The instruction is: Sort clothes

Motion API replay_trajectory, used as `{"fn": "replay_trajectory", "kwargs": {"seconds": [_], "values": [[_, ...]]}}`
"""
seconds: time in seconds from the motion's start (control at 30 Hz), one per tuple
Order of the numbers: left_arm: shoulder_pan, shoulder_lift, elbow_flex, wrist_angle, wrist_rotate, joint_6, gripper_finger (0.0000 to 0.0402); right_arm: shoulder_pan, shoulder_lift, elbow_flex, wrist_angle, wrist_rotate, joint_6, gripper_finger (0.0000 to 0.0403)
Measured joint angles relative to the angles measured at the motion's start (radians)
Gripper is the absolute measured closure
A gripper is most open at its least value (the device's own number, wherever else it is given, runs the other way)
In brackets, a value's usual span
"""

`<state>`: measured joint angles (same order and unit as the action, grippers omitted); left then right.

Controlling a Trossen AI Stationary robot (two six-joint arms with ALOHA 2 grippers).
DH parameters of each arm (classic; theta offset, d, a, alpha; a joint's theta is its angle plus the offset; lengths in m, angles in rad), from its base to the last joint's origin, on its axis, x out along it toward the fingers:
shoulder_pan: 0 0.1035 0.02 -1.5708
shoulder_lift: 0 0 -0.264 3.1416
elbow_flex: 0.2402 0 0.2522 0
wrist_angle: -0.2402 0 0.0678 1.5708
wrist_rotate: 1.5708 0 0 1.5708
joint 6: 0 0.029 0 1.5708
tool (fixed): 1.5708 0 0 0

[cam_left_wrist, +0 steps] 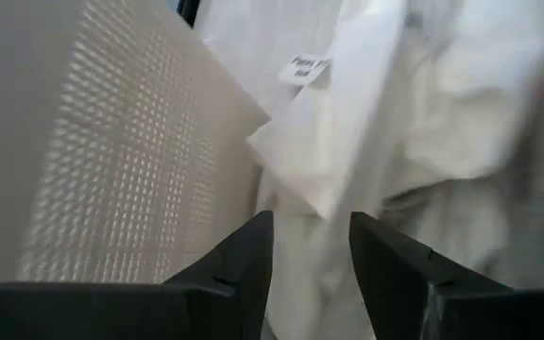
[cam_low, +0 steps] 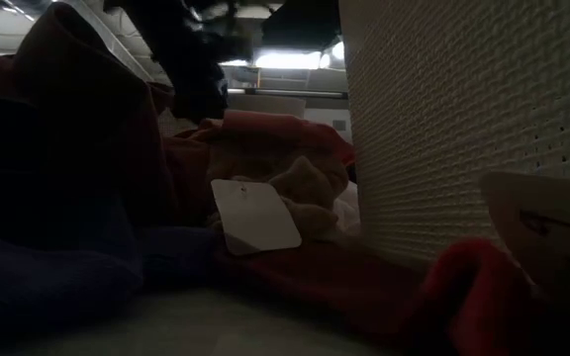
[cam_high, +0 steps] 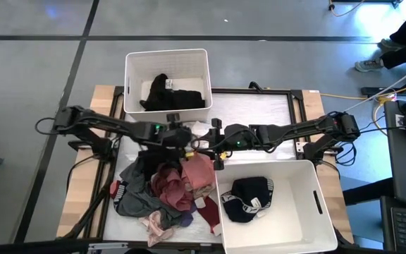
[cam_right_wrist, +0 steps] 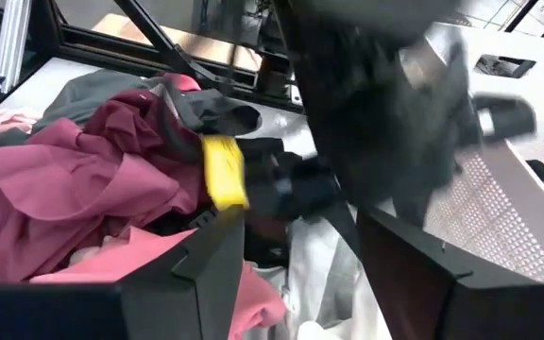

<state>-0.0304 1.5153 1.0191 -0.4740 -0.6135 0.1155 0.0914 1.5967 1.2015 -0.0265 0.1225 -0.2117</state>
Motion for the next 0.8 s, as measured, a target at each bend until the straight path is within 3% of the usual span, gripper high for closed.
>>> {"fn": "replay_trajectory", "kwargs": {"seconds": [0.17, 0.43, 0.53, 0.7, 0.8], "values": [[0.042, 0.054, 0.0, 0.042, 0.109, 0.046, 0.027, 0.0, 0.0, 0.0, -0.001, 0.001, 0.0, 0.0196], [0.076, 0.065, 0.0, 0.045, 0.195, 0.071, 0.0273, 0.0, 0.0, 0.0, -0.002, 0.007, -0.002, 0.0196], [0.078, 0.065, 0.0, 0.045, 0.196, 0.099, 0.0299, 0.0, 0.0, 0.0, -0.001, 0.006, -0.002, 0.0196], [0.078, 0.065, 0.0, 0.045, 0.196, 0.121, 0.0384, 0.0, 0.0, 0.0, 0.0, 0.005, -0.002, 0.0196], [0.072, 0.065, 0.0, 0.051, 0.179, 0.124, 0.0392, 0.0, 0.0, 0.0, 0.002, 0.0, -0.002, 0.0196]]}}
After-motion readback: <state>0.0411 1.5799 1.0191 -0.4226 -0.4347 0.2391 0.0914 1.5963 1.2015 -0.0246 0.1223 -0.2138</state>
